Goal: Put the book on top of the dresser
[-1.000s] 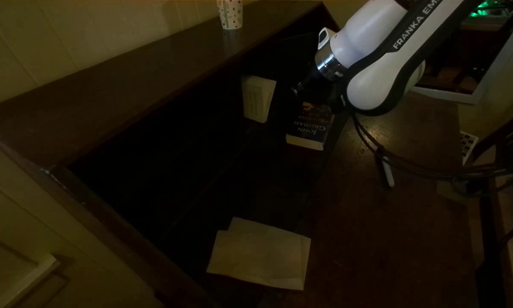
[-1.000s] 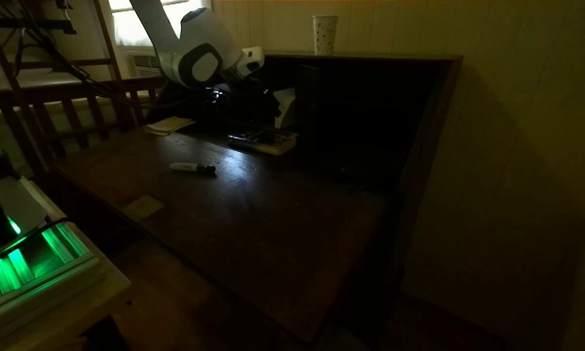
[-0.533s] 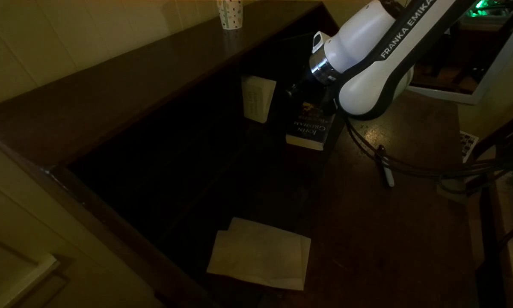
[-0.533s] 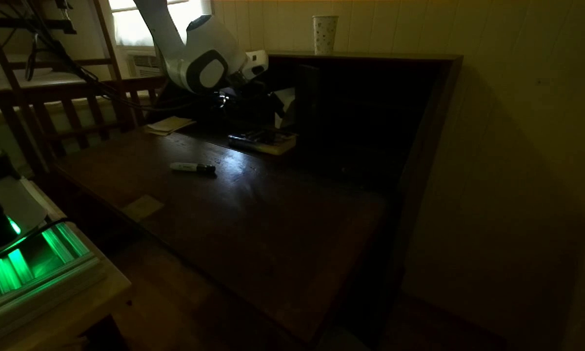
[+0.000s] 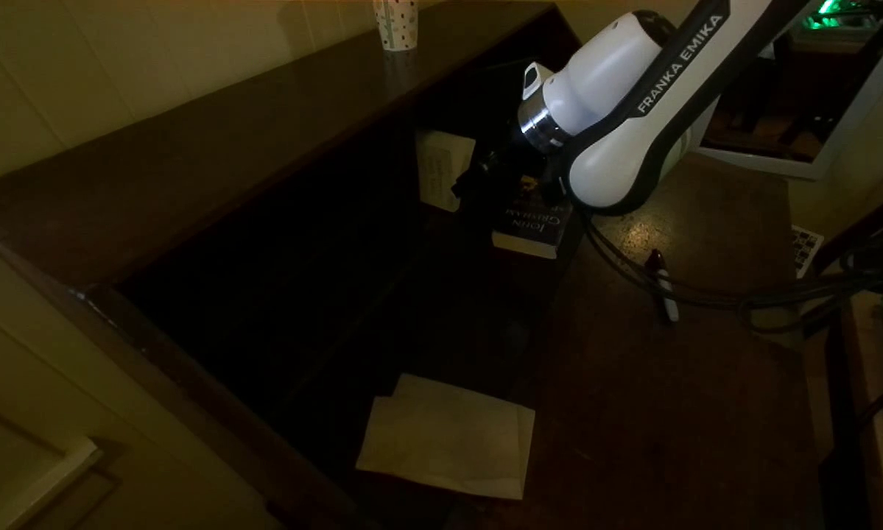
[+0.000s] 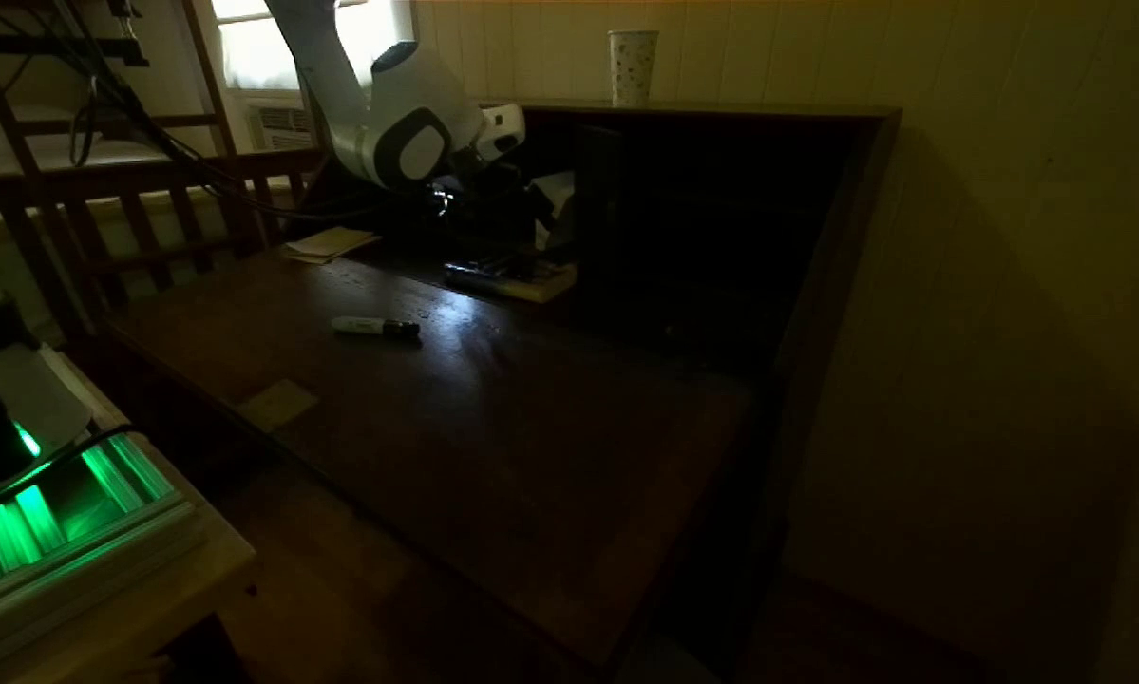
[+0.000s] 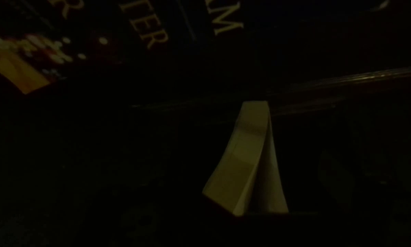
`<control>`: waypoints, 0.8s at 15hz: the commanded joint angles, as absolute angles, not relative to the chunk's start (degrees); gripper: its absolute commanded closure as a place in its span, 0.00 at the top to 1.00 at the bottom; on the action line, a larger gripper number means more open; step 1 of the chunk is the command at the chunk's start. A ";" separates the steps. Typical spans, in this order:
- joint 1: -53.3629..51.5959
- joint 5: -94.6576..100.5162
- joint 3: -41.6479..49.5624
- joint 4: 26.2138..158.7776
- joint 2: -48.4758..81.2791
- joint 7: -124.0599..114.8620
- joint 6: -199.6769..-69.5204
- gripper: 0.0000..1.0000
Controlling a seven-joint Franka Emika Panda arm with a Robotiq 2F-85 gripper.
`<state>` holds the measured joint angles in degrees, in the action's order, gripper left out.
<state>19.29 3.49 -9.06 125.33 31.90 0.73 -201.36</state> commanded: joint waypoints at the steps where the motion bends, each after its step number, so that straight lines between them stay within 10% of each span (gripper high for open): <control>1: 20.35 4.95 -9.75 122.75 34.66 1.08 -203.57 1.00; 12: 17.21 6.63 -6.54 118.29 38.70 -1.62 -207.63 1.00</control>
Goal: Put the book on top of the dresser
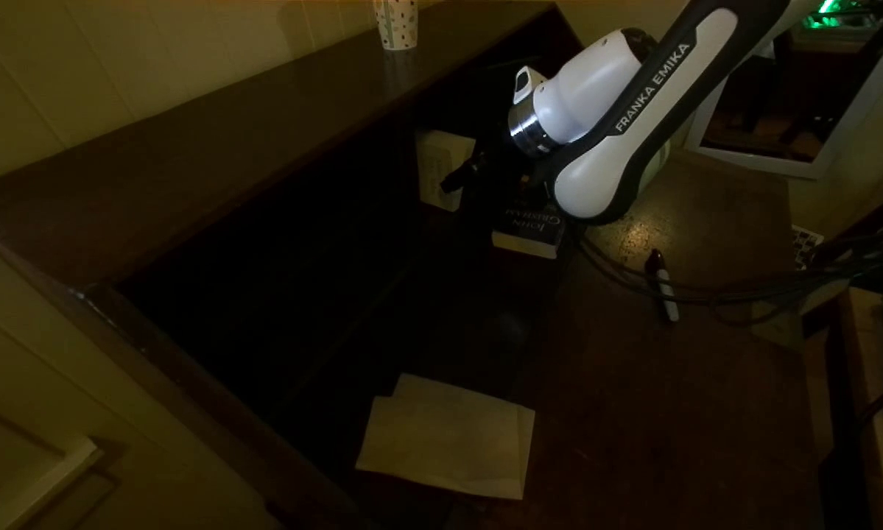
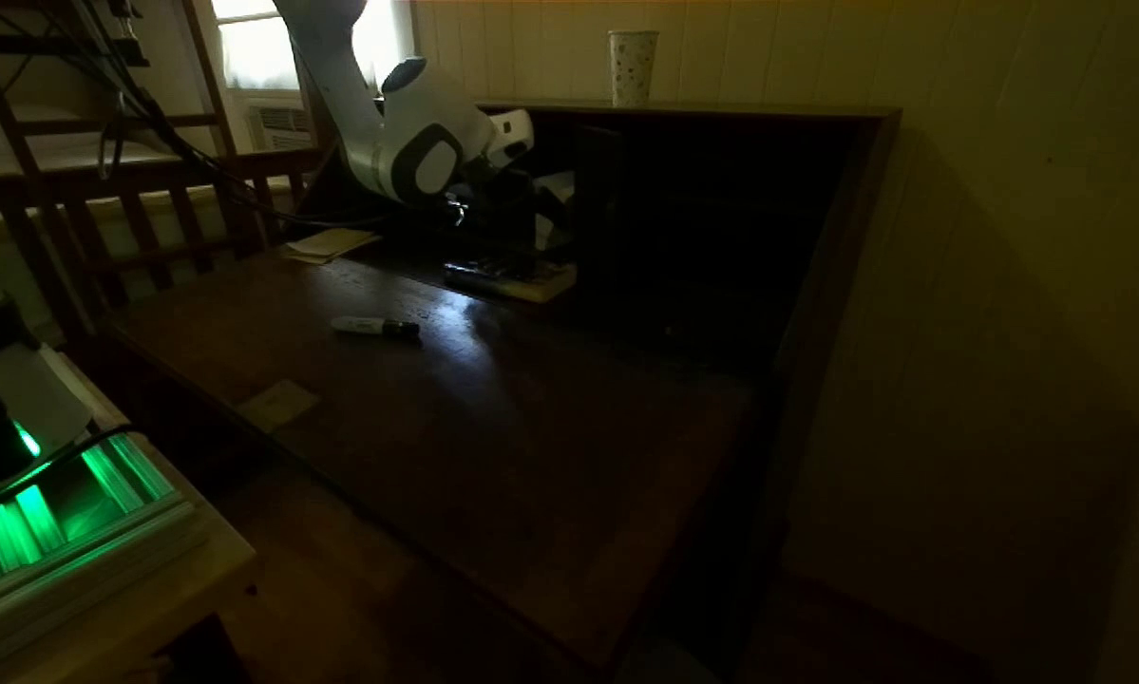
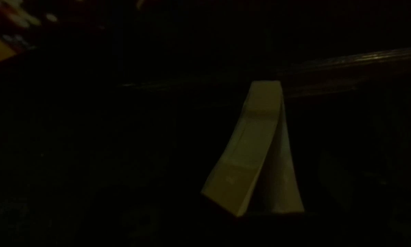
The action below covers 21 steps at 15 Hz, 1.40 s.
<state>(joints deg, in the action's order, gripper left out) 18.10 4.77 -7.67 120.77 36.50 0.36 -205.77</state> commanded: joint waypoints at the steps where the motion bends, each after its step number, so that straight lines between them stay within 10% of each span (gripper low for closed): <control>1: 17.05 6.56 -6.45 117.79 39.09 -1.69 -207.96 1.00; 21: 15.88 6.06 -6.06 111.31 43.46 -2.88 -208.33 1.00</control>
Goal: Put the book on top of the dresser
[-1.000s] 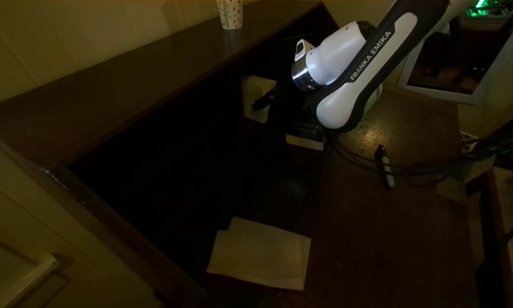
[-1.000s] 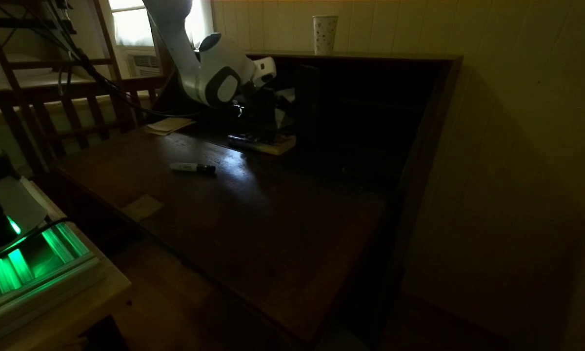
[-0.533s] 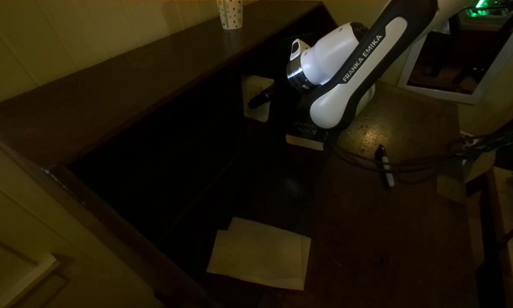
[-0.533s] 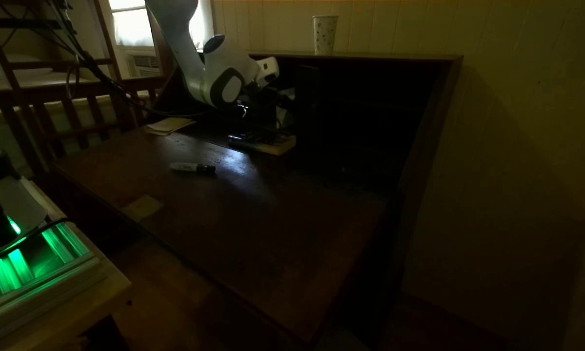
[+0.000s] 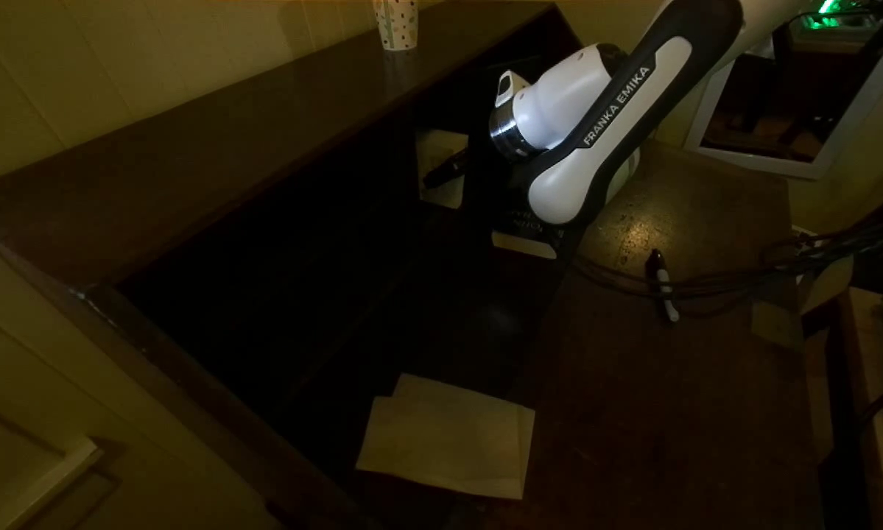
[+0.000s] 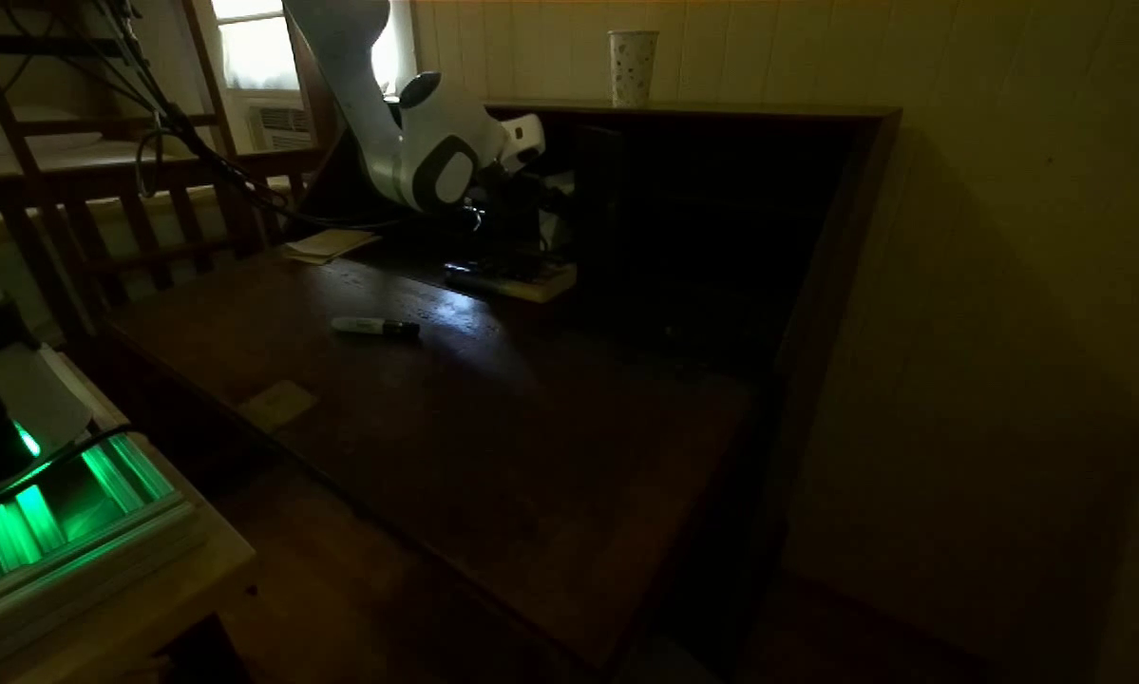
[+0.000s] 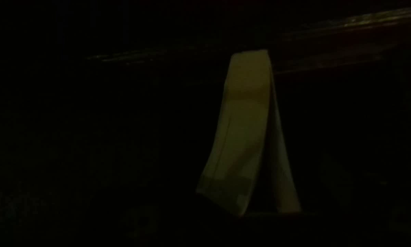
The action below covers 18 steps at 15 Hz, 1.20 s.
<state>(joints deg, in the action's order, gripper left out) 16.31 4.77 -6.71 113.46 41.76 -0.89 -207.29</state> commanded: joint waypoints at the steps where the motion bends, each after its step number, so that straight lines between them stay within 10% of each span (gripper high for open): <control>1: 15.86 6.02 -6.00 111.35 43.44 -2.91 -208.41 1.00; 5: 16.14 6.27 -6.15 111.65 43.25 -3.11 -208.66 1.00; 11: 16.86 6.96 -6.75 111.83 43.20 -3.77 -208.47 0.42; 18: 17.30 6.78 -7.27 112.73 42.20 -4.91 -206.73 0.05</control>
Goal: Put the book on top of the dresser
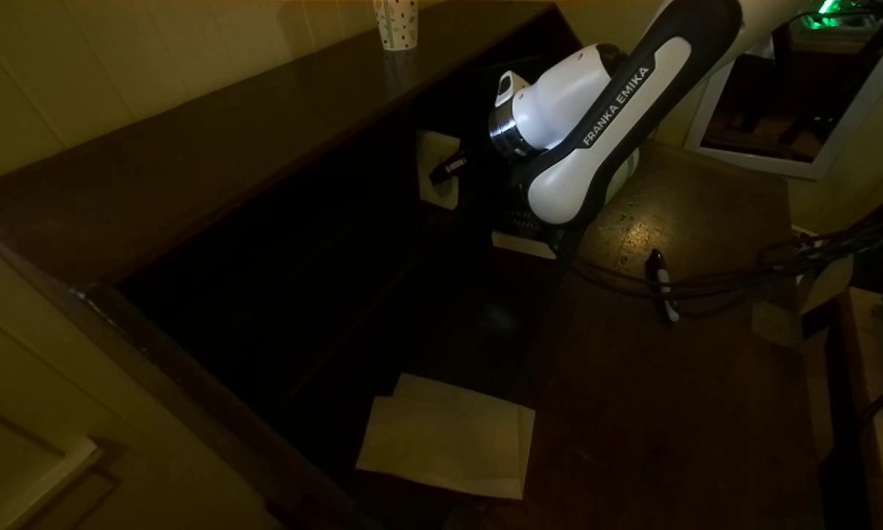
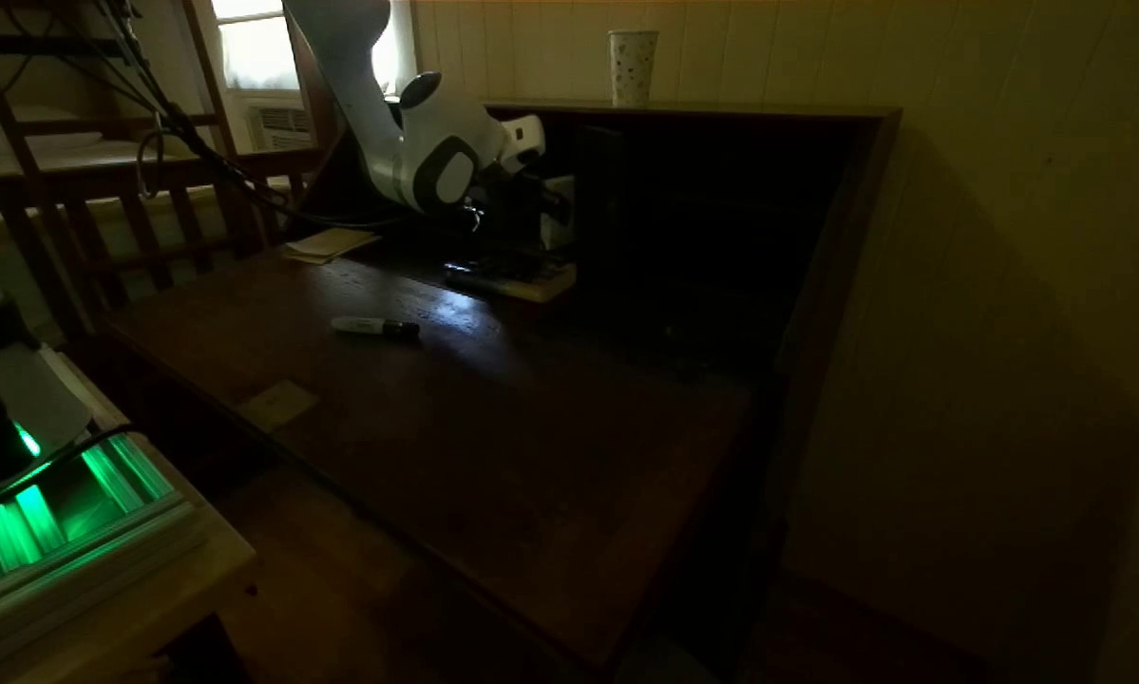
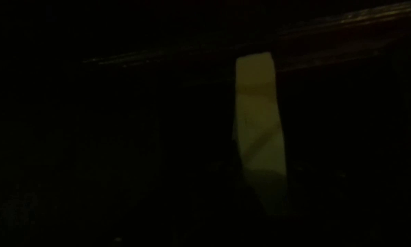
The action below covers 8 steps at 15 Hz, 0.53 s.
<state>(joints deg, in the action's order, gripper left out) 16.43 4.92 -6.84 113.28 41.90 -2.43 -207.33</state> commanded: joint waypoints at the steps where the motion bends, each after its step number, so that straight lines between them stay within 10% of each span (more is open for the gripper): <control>1: 17.51 6.89 -7.48 112.96 41.96 -5.27 -206.37 0.06; 8: 21.59 6.42 -11.78 116.30 38.07 -6.22 -201.40 0.06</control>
<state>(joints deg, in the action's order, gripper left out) 19.11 5.10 -9.70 113.46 41.43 -4.60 -205.75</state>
